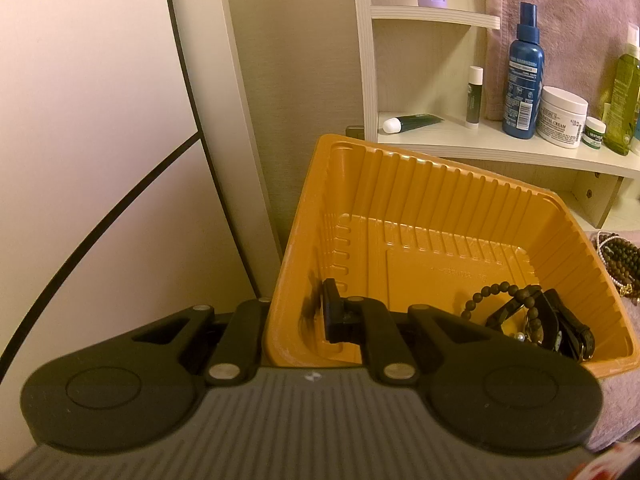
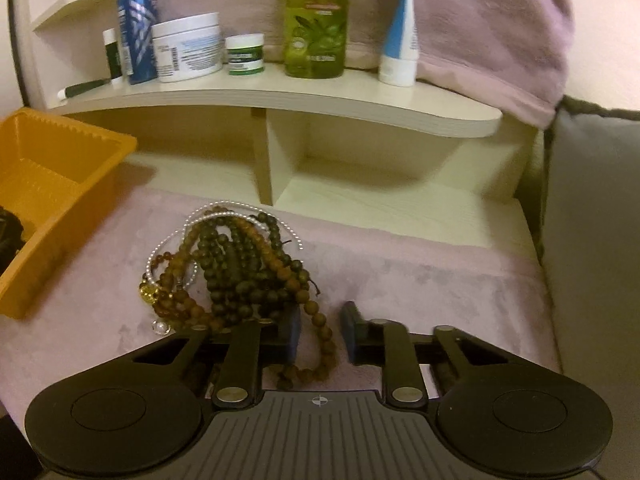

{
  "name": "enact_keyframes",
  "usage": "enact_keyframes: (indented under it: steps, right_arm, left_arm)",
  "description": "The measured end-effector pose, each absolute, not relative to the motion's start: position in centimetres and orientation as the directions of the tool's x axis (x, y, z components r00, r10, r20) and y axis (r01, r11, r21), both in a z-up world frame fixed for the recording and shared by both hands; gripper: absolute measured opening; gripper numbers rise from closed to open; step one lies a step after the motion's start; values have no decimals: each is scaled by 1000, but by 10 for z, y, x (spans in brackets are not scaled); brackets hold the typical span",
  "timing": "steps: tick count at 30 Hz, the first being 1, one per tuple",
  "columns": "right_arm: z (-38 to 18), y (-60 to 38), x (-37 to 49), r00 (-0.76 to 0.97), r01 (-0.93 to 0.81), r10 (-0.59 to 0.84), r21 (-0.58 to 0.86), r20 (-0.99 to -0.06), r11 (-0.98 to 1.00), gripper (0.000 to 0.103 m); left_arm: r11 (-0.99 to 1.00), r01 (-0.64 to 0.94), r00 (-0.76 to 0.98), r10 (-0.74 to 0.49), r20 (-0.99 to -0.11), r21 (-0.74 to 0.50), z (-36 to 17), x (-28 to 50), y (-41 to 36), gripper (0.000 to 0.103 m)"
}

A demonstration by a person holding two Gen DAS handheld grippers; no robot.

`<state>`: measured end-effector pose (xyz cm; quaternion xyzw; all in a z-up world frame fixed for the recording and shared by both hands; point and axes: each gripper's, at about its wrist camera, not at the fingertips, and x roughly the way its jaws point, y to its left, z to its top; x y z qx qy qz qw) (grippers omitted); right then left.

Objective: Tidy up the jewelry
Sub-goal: 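Close the right gripper on a dark bead strand in the pile, then lift the dark bead strand into the orange tray and open the right gripper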

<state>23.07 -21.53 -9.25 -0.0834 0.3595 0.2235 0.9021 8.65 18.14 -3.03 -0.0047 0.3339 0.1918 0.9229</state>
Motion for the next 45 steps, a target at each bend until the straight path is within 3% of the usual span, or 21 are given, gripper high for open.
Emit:
enact_keyframes:
  steps: [2,28,45]
  right_arm:
    - [-90,-218,227,640,-468,353,18,-683,884,7]
    - [30,-241,151,767,-452,475,163,-431,877,7]
    - [103,-218,147,782,-512,512,102,-355,853,7]
  left_arm:
    - [926,-358,702,351,-619,119,-31,87,181,11]
    - [926,-358,705,351,-616,118,-30,87,181,10]
    - [930,-352,713,341,-612,108,-29,86,182,10]
